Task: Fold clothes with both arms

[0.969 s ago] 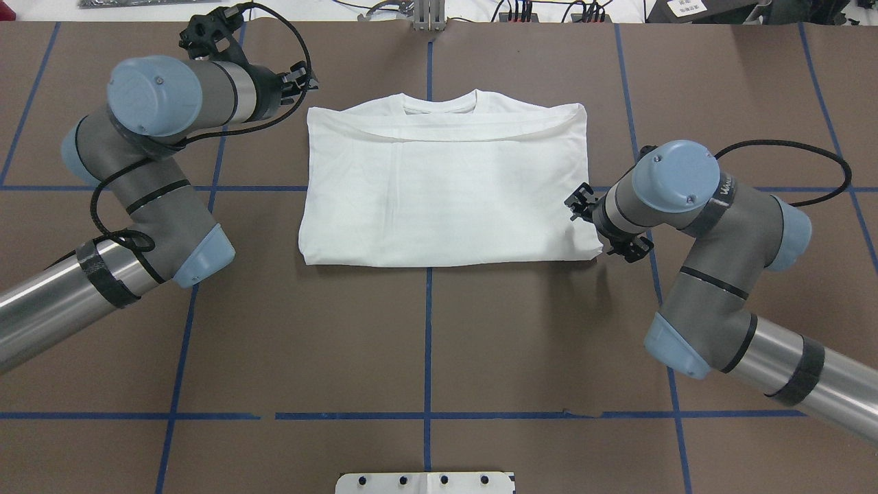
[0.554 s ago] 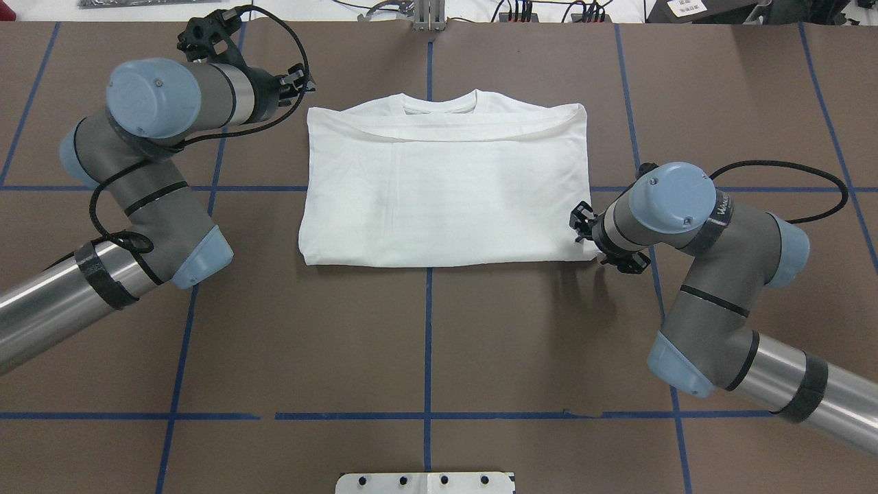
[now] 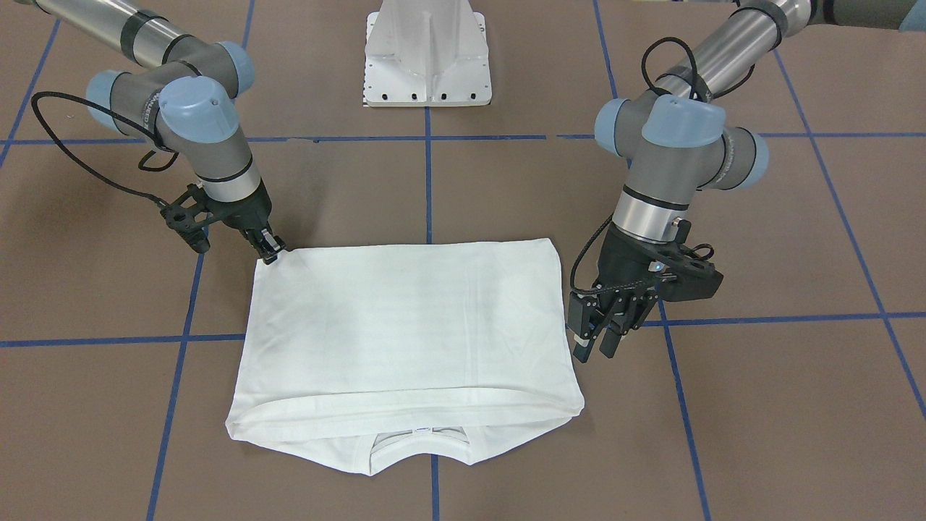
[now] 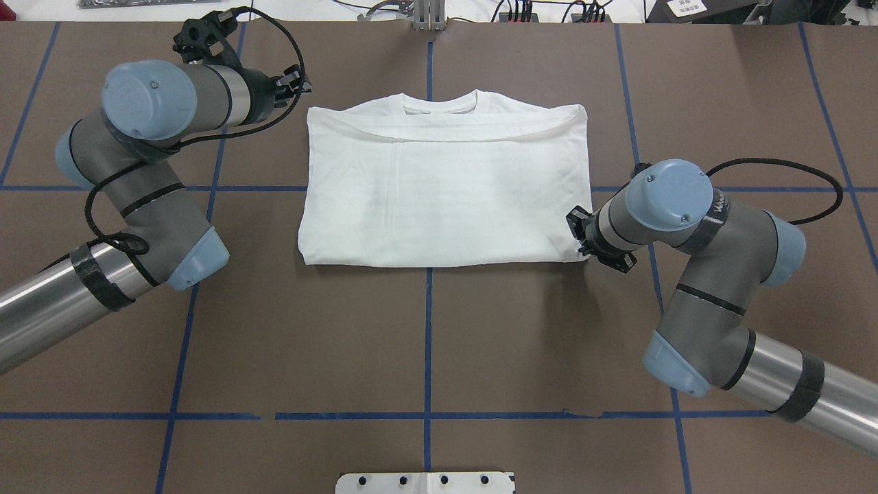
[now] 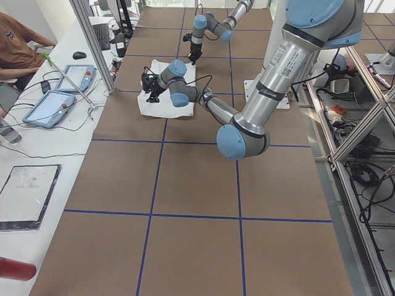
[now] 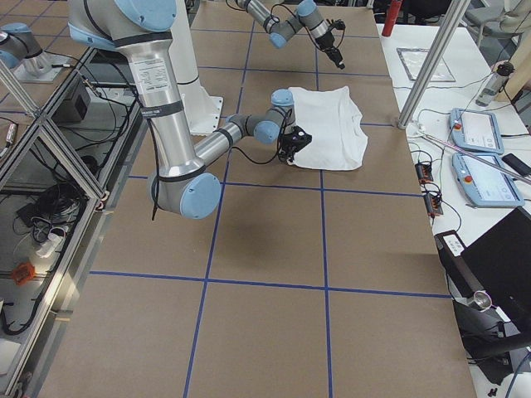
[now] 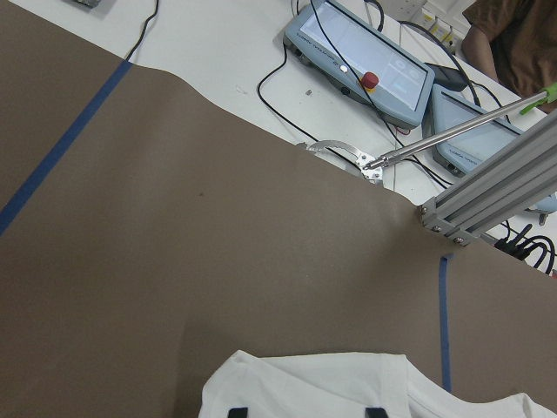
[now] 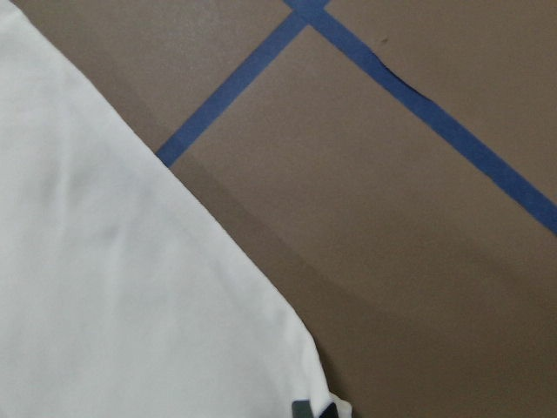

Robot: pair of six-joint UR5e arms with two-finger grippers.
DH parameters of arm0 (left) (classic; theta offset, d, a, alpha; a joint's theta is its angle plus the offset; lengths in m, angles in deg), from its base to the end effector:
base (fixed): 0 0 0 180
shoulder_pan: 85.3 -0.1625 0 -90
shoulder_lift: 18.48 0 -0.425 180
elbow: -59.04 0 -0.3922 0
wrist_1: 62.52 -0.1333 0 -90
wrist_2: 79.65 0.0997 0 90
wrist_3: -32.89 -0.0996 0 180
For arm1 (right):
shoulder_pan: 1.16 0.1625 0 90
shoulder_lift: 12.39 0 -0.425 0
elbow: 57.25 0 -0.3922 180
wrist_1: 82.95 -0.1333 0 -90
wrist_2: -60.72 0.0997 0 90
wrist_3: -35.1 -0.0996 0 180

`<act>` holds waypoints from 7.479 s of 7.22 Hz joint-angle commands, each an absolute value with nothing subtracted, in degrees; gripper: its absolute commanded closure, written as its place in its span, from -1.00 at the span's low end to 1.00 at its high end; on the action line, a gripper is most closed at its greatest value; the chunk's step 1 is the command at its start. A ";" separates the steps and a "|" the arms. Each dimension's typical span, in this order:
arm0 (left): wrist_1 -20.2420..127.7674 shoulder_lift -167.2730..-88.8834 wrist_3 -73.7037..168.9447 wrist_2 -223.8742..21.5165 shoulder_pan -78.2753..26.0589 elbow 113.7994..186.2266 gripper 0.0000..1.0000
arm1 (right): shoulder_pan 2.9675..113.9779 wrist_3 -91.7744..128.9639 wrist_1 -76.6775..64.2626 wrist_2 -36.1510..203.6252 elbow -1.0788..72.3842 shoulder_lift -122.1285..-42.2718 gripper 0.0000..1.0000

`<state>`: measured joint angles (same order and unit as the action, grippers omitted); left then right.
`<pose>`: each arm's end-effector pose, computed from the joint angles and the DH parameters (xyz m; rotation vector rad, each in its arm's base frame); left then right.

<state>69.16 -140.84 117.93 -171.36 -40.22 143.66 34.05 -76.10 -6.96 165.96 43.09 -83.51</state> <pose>0.4062 -0.5919 0.2869 0.4915 1.1161 -0.5953 -0.4434 -0.4440 0.3749 -0.1648 -0.7993 0.8311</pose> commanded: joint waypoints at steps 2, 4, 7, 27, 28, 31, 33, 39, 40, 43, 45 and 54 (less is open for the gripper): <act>68.79 -140.74 117.79 -173.58 -40.22 147.18 -0.07 | 27.98 -80.30 -1.43 171.89 59.04 -88.32 1.00; 67.75 -139.96 117.79 -182.51 -40.22 150.16 -0.50 | 18.75 -80.57 9.90 175.65 69.80 -88.86 1.00; 69.31 -132.93 118.58 -185.73 -41.96 157.99 -1.00 | 2.30 -83.99 11.96 177.79 71.77 -91.14 1.00; 52.22 -140.26 115.69 -177.12 -46.67 146.83 1.00 | 34.61 -68.26 11.97 166.45 56.92 -78.40 -1.00; 58.71 -145.69 114.55 -177.12 -43.24 137.19 1.00 | 34.61 -68.26 11.79 166.45 56.74 -78.40 -1.00; 70.99 -156.28 114.63 -177.12 -39.78 119.18 1.00 | 34.35 -68.70 9.18 166.62 56.74 -77.96 -1.00; 70.20 -154.99 114.63 -177.73 -39.60 122.90 -0.32 | 31.47 -69.31 7.31 166.27 56.74 -76.91 -1.00; 69.06 -138.48 114.45 -186.43 -38.37 148.66 -0.29 | 18.97 -46.64 8.10 158.45 53.06 -72.16 -1.00; 69.06 -136.19 114.37 -186.43 -38.37 150.87 -0.29 | 18.97 -37.68 8.36 160.28 51.66 -71.90 -1.00; 69.14 -135.64 114.63 -186.43 -38.37 151.07 -0.30 | 18.70 -23.65 15.97 160.12 46.29 -67.86 -1.00; 69.14 -135.64 114.89 -186.43 -38.46 150.98 -0.30 | 17.22 -20.72 18.29 158.63 45.06 -67.94 -0.99; 69.14 -135.64 115.33 -186.43 -38.55 151.94 -0.31 | 18.35 -24.51 21.99 157.13 54.54 -74.82 -0.99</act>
